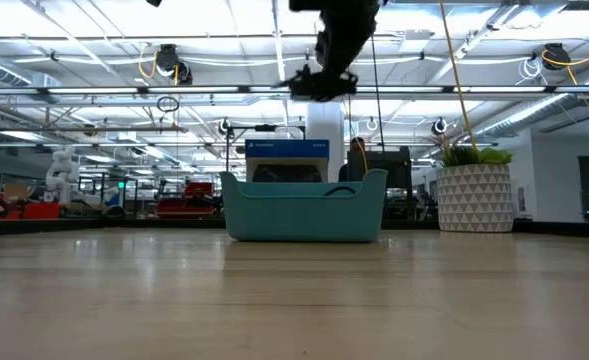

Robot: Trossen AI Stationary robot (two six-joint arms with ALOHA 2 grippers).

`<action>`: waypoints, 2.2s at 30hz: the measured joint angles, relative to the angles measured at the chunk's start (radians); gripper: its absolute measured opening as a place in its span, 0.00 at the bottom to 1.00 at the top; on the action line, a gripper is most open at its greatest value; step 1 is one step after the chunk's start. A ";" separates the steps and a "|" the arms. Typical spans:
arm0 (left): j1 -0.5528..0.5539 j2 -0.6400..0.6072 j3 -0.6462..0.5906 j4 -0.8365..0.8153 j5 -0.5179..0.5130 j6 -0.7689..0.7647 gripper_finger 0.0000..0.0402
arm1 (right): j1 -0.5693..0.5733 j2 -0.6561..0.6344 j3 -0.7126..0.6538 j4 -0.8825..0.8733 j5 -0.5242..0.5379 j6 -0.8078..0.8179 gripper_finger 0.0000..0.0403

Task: Pick and place USB-C Cables
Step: Put the black charger cable into the green container, then return to Home Position

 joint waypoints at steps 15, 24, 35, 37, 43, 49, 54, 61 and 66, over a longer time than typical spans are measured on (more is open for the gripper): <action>0.000 0.000 0.000 -0.004 0.000 -0.047 0.24 | -0.007 0.073 -0.172 0.248 -0.001 -0.023 0.07; 0.000 0.000 0.000 -0.007 0.000 -0.054 0.24 | -0.028 0.072 -0.274 0.301 -0.001 0.004 0.07; 0.000 0.000 0.000 -0.003 0.000 -0.044 0.24 | -0.039 0.073 -0.386 0.428 0.000 0.011 0.07; 0.000 0.000 0.000 -0.003 0.000 -0.042 0.24 | -0.044 0.073 -0.394 0.432 0.000 0.012 0.08; 0.000 0.000 0.000 -0.003 0.000 -0.051 0.24 | -0.043 0.073 -0.399 0.438 0.000 0.016 0.16; 0.000 0.000 0.000 -0.003 0.000 -0.055 0.24 | -0.014 0.028 -0.400 0.443 0.003 0.028 0.32; 0.000 0.000 0.000 -0.002 0.000 -0.054 0.24 | 0.023 -0.046 -0.400 0.443 0.007 0.039 0.42; 0.001 0.000 0.000 0.013 0.000 -0.035 0.24 | 0.066 -0.164 -0.400 0.414 0.043 0.065 0.49; 0.001 0.000 0.000 0.038 0.000 -0.073 0.24 | 0.112 -0.262 -0.401 0.374 0.089 0.078 0.49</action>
